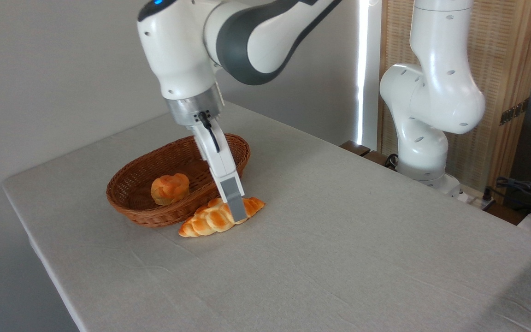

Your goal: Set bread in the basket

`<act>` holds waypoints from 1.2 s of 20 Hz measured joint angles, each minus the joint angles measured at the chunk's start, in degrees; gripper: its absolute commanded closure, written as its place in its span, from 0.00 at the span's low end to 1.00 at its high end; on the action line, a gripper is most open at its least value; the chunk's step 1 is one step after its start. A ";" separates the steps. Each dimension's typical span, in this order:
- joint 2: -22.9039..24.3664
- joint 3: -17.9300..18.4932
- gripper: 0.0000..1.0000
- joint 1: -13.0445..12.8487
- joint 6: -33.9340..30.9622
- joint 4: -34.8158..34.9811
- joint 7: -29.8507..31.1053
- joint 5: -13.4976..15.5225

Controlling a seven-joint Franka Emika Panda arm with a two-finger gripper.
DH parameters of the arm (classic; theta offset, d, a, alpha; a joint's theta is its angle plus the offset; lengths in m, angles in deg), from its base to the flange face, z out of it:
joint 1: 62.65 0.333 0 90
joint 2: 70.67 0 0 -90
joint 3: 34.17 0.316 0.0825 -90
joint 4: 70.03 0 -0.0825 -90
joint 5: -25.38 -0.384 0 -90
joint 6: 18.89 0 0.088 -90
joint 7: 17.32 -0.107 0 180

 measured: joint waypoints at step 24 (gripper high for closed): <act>2.73 2.38 0.00 -6.81 11.26 10.57 -16.27 0.02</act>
